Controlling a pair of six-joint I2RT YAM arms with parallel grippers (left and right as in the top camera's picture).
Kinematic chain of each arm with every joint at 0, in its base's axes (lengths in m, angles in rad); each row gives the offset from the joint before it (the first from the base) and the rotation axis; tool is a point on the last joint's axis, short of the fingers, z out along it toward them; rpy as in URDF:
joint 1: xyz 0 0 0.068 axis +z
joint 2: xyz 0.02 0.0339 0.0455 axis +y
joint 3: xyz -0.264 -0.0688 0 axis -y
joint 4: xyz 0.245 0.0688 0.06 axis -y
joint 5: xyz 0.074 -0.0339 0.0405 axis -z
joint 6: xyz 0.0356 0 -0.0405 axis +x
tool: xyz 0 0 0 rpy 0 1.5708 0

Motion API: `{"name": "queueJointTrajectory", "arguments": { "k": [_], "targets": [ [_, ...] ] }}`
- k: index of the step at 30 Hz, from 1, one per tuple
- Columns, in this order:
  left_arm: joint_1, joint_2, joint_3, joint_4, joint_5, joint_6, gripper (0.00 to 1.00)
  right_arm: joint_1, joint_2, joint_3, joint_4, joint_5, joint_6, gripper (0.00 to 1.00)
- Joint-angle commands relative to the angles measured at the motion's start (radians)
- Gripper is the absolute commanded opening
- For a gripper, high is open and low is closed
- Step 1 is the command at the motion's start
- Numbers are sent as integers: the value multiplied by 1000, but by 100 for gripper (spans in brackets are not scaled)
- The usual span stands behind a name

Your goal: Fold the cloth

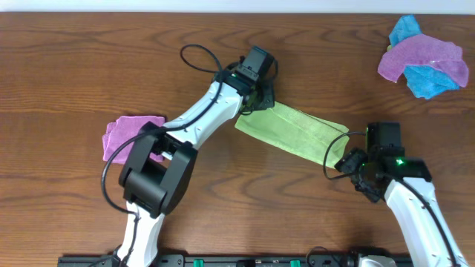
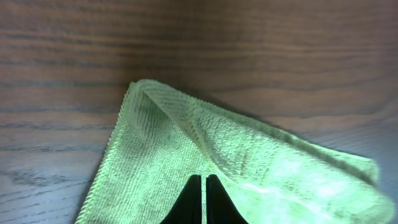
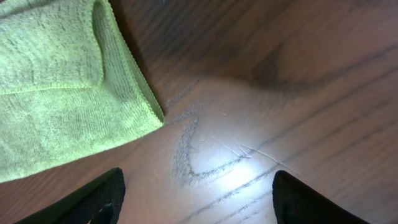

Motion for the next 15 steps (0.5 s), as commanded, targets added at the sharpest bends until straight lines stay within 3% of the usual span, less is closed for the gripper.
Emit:
{"name": "queueJointTrajectory", "arguments": {
  "k": [1, 8, 15],
  "targets": [
    [4, 60, 10, -12, -60, 11, 6, -5, -8, -55, 38, -32, 32, 76],
    [4, 105, 9, -14, -75, 22, 6, -5, -8, -166, 225, -137, 32, 76],
    [4, 124, 8, -21, -77, 37, 6, -5, -4, -219, 294, -136, 48, 76]
  ]
}}
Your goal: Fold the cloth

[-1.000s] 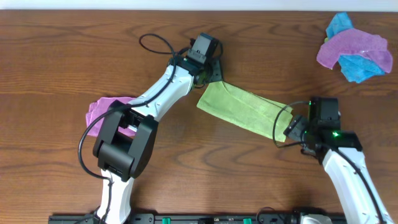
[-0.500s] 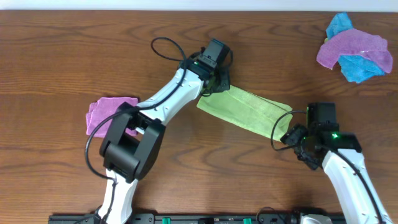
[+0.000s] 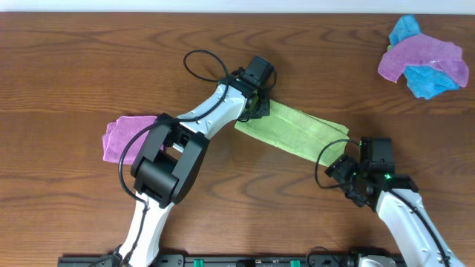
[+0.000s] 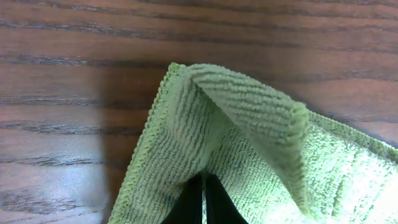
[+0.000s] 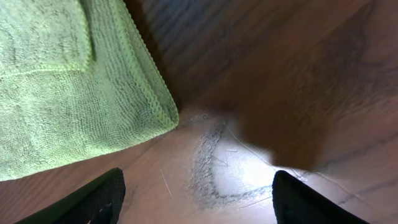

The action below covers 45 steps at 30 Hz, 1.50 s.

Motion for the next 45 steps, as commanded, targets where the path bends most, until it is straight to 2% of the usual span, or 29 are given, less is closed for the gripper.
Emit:
{"name": "queueJointTrajectory", "arguments": {
  "k": [1, 9, 14, 20, 24, 30, 33, 36, 45],
  "targets": [
    [2, 27, 7, -12, -33, 22, 6, -5, 2, -26, 22, -7, 22, 76],
    [1, 27, 7, -40, -69, 23, 6, -6, 81, -91, 182, -12, 52, 73],
    [1, 27, 7, -62, -72, 25, 6, -6, 175, -91, 344, -71, 64, 70],
    [1, 27, 7, -95, -75, 25, 6, -6, 268, -91, 411, -105, 71, 64],
    [1, 27, 6, -125, -77, 25, 6, -6, 307, -91, 439, -121, 75, 55],
    [1, 27, 6, -179, -94, 17, 6, -6, 313, -91, 451, -119, 78, 34],
    [1, 27, 6, -207, -101, 13, 6, -6, 313, -91, 455, -112, 77, 13],
    [0, 27, 6, -229, -101, 10, 6, -6, 313, -90, 470, -110, 56, 1],
    [0, 27, 0, -289, -101, 2, 6, -6, 301, -43, 473, -139, -11, 1]
  ]
}}
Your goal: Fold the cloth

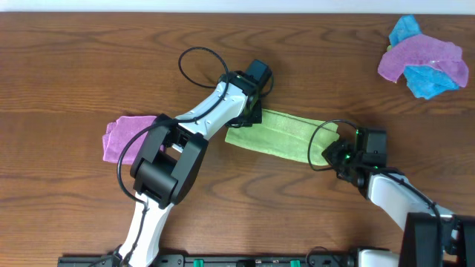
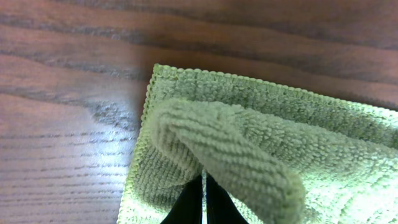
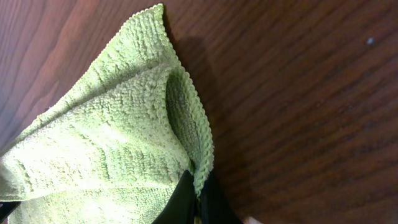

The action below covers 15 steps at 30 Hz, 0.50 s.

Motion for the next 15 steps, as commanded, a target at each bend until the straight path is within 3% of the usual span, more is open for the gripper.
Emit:
{"name": "queueJointTrajectory", "arguments": {
  "k": [1, 15],
  "targets": [
    [1, 28, -42, -37, -26, -20, 6, 0, 28, -6, -50, -2, -36, 1],
    [-19, 28, -123, -14, -5, -57, 6, 2, -21, 135, -138, -36, -105, 1]
  ]
}}
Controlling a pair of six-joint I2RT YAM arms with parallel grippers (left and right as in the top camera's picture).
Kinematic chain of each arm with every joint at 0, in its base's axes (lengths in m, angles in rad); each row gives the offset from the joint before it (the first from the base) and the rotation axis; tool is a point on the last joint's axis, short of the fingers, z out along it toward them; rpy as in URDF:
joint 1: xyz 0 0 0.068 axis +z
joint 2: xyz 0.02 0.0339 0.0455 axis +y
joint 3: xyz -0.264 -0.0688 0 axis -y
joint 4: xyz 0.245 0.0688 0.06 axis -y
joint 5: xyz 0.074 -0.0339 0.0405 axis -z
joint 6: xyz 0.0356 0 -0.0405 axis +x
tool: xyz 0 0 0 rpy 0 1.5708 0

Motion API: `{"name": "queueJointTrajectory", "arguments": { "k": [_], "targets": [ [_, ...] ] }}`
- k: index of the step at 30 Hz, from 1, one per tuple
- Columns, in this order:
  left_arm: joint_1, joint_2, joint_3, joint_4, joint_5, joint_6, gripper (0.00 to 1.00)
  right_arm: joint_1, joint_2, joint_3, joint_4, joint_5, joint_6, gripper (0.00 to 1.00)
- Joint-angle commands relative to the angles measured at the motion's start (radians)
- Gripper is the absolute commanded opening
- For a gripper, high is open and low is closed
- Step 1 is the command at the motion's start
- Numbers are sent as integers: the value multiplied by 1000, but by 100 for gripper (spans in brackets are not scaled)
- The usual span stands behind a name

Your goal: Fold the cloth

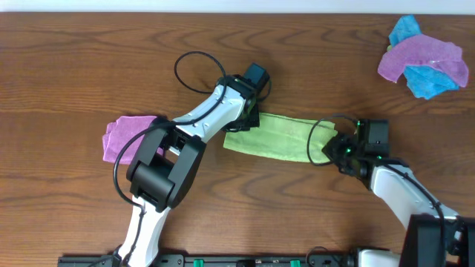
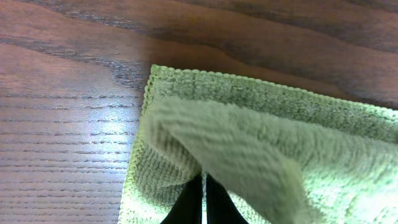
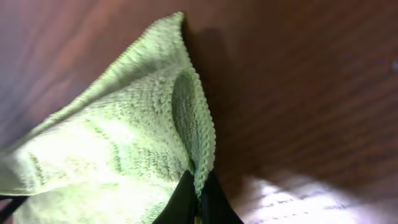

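Note:
A green cloth (image 1: 276,136) lies as a long folded strip across the middle of the wooden table (image 1: 74,67). My left gripper (image 1: 250,117) is shut on the cloth's left end; in the left wrist view the pinched layer of the cloth (image 2: 249,149) bulges up over the shut gripper (image 2: 203,186). At the strip's right end my right gripper (image 1: 332,145) is also shut on it. The right wrist view shows the cloth's hemmed edge (image 3: 202,134) running down between the closed fingers of that gripper (image 3: 198,190).
A folded pink cloth (image 1: 126,134) lies at the left, beside the left arm's base link. A pile of purple and blue cloths (image 1: 423,58) sits in the far right corner.
Both grippers still hold the cloth's ends. The strip has shifted slightly left and lies more level, with the right gripper a little higher on the table.
At first the left gripper was shut on the cloth's left end while the right gripper stood open, off the right end. The right gripper then stayed open near that corner. By the last moment it was shut on the right end, and the strip now lies flatter.

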Motion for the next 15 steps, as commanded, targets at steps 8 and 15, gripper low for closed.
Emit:
{"name": "queueJointTrajectory", "arguments": {
  "k": [8, 15],
  "targets": [
    [-55, 63, -62, -2, -2, -16, 6, 34, -14, 115, -2, -66, -31, 1],
    [-55, 63, -62, 11, -2, -22, 6, 138, -14, 164, -6, -64, -32, 1]
  ]
}}
